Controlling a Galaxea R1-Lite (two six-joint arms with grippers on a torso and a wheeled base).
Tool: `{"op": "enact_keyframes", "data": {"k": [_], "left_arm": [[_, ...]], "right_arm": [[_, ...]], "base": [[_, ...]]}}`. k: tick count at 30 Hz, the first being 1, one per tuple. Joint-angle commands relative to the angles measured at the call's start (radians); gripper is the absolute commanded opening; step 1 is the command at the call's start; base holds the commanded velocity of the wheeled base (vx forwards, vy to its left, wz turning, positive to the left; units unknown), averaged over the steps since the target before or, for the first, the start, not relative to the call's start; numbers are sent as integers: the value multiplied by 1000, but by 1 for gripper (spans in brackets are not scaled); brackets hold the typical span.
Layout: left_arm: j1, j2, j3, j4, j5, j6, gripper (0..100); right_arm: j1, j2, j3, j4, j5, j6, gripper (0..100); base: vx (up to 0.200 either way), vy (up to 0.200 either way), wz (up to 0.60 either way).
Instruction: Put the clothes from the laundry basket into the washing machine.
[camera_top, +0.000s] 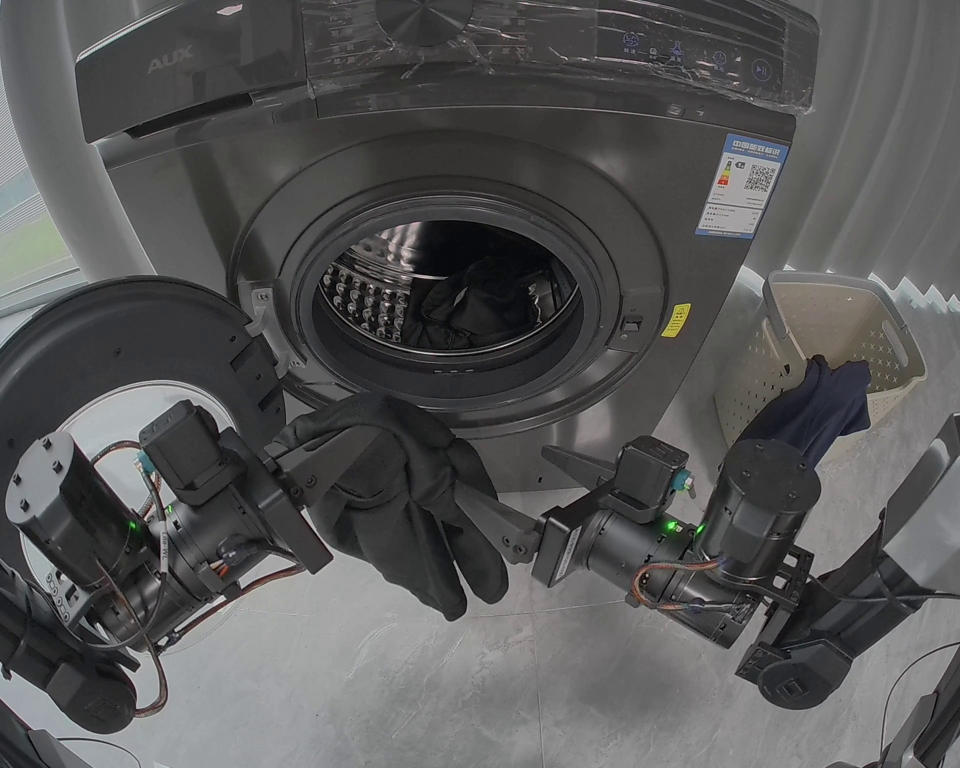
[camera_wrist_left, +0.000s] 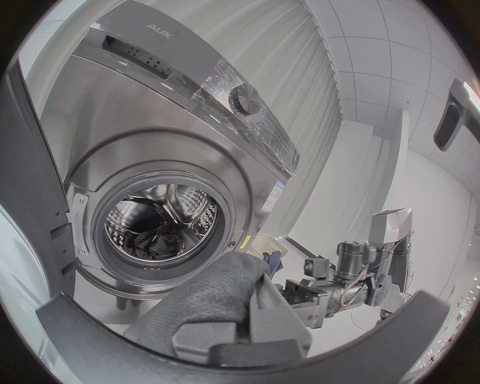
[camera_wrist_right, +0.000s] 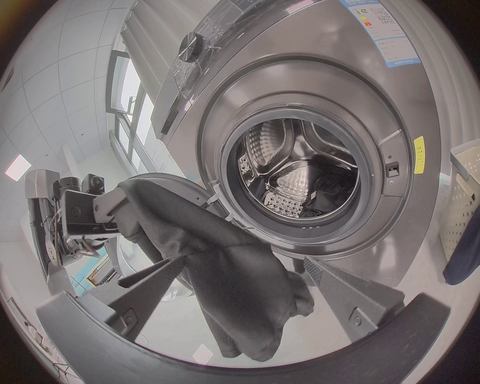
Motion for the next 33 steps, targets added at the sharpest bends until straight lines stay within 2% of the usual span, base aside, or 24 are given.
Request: {"op": "enact_keyframes", "data": {"k": [1, 8, 14, 24, 31, 33], "left_arm": [[30, 31, -13, 0, 1, 0, 0], [50, 46, -18, 0, 1, 0, 0], [42, 42, -18, 0, 1, 2, 0], [41, 28, -15, 0, 1, 5, 0], [39, -9, -13, 0, 0, -6, 0], [36, -23, -13, 0, -2, -6, 0]], "right_arm": [[10, -3, 10, -22, 6, -11, 100], [29, -12, 63, -36, 23, -12, 100], [33, 3, 41, -48, 26, -23, 100], [48, 100, -54, -54, 26, -32, 100], [15, 164, -138, -56, 26, -35, 100], [-8, 193, -171, -56, 27, -50, 100]], "base": [[0, 0, 0], [0, 0, 0], [0, 0, 0], [0, 0, 0], [0, 0, 0], [0, 0, 0]]}}
